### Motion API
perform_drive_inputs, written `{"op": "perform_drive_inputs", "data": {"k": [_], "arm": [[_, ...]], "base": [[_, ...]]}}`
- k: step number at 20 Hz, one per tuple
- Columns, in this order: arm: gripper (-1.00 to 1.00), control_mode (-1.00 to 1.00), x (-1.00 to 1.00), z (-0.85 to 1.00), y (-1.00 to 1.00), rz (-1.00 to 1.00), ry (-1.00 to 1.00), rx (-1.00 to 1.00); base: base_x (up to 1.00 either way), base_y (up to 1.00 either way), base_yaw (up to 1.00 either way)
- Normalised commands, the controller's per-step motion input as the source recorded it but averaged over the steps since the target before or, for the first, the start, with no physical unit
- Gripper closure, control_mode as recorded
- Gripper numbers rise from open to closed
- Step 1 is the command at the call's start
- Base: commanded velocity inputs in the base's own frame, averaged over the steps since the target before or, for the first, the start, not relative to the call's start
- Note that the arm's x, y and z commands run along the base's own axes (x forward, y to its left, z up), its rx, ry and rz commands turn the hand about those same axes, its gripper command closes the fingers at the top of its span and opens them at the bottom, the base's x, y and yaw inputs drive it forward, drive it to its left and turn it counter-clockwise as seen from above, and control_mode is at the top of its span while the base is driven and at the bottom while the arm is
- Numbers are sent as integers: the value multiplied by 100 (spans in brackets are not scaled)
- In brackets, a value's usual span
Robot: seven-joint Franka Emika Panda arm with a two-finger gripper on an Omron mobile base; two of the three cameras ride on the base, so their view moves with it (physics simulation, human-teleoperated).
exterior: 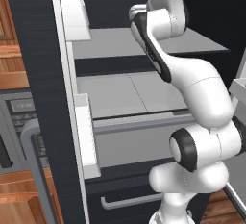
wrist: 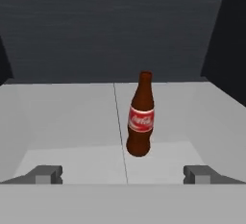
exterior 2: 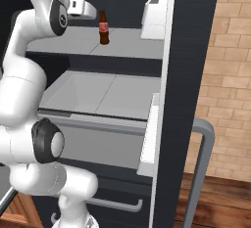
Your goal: Open the fridge, grab two sodas, and place both sodas inside the bowl with ice on the dining counter.
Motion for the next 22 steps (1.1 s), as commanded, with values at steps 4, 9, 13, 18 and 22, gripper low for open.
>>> {"op": "perform_drive_inputs", "data": {"k": [4, 9, 13, 18, 22], "arm": [[-100, -100, 42, 0, -15, 0, 1, 0], [-100, -100, 48, 0, -1, -1, 6, 0], [-100, -100, 59, -7, -1, 0, 7, 0], [-100, -100, 34, -16, -20, 0, 3, 0], [-100, -100, 21, -14, -23, 0, 0, 0]], "base": [[0, 0, 0], [0, 0, 0], [0, 0, 0], [0, 0, 0], [0, 0, 0]]}}
